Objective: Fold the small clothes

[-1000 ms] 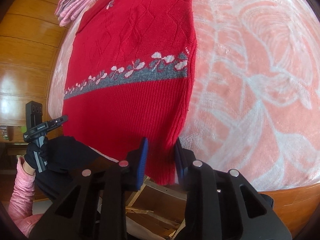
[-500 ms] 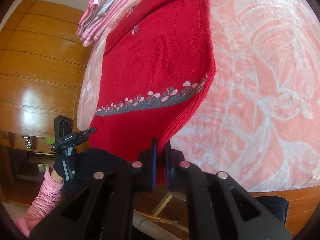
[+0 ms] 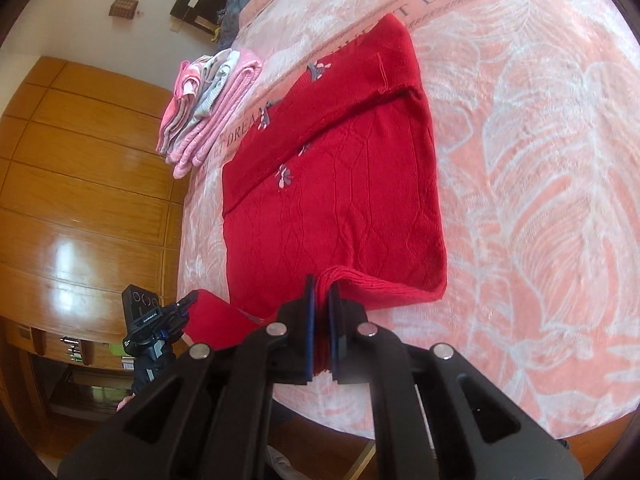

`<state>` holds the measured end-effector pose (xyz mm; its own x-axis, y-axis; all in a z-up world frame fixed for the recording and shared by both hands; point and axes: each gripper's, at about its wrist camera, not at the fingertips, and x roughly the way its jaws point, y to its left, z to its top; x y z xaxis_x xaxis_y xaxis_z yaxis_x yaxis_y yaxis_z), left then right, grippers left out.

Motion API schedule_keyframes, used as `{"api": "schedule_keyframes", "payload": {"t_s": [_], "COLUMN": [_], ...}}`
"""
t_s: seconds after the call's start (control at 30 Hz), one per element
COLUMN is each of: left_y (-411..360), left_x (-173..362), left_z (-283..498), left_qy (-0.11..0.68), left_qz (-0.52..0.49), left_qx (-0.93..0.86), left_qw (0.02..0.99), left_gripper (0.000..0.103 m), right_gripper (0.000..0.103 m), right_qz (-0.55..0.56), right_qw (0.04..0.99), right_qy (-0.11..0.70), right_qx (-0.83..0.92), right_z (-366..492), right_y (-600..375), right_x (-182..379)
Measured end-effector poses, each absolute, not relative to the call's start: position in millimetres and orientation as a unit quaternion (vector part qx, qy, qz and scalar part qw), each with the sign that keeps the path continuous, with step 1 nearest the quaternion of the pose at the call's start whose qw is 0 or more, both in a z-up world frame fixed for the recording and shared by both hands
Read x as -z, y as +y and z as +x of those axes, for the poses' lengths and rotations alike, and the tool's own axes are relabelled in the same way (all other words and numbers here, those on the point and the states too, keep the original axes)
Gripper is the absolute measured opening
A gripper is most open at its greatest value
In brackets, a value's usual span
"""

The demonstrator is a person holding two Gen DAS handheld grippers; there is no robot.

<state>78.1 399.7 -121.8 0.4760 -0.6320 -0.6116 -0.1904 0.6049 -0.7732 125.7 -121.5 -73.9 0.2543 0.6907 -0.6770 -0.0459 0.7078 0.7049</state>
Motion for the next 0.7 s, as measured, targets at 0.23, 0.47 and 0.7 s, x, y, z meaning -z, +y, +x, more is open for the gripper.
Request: {"api": "schedule_keyframes", "payload": {"t_s": [0.23, 0.47, 0.7], "left_y": [414.6, 418.4, 434.7], "left_x": [123.9, 147.1, 185.3], "left_z": [146.5, 203.4, 227.7], "left_qy": [0.480, 0.494, 0.519], "left_qz": [-0.412, -0.396, -0.434], "left_qx": [0.100, 0.077, 0.087], "left_qw": [0.768, 0.770, 0.731], "left_gripper": [0.007, 0.007, 0.010], "right_gripper": [0.004, 0.004, 0.008], "right_qz": [0.278, 0.285, 0.294], "right_qw": [0.749, 0.742, 0.721], "right_qy": [0.565, 0.578, 0.603], "right_qx": [-0.205, -0.186, -0.174], "right_z": [200.3, 266.6, 299.9], "right_y": [-98.9, -88.9, -88.3], "right_x": [88.0, 123.5, 160.7]}}
